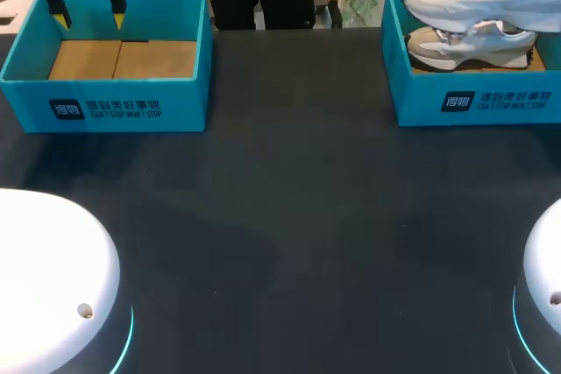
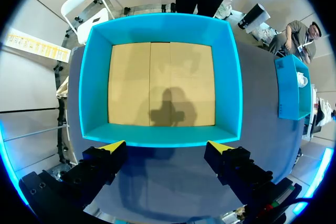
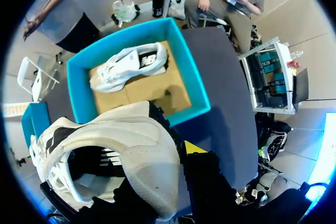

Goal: Take the shoe out of the shoebox, open the shoe tongue, remove and reinsert the insole, then place the shoe into the shoebox

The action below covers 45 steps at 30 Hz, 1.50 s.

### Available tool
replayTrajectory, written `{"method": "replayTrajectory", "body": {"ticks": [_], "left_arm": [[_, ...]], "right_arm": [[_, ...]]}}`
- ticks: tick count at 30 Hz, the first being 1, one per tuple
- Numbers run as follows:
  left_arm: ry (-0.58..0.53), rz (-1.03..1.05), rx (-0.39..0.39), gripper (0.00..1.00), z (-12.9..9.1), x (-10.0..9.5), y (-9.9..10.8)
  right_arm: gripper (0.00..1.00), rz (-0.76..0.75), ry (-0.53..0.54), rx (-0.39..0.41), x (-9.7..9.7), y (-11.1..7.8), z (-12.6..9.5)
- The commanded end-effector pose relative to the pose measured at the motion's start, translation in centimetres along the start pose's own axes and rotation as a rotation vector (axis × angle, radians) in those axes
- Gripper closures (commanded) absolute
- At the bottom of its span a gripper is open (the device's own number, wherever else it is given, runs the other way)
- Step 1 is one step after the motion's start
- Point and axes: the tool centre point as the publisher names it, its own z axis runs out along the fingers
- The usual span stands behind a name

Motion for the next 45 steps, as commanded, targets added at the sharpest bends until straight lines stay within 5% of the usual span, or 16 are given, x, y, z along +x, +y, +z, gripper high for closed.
{"method": "replayTrajectory", "body": {"ticks": [1,26,45], "left_arm": [[0.0,0.0,0.0,0.0,0.0,0.0,0.0],[0.0,0.0,0.0,0.0,0.0,0.0,0.0],[0.0,0.0,0.0,0.0,0.0,0.0,0.0]], "right_arm": [[1.0,-0.008,-0.018,-0.096,1.3,-5.6,-1.5],[1.0,0.0,-0.055,-0.124,11.6,-23.0,-3.7],[1.0,-0.024,-0.095,-0.135,12.1,-23.2,-3.5]]}}
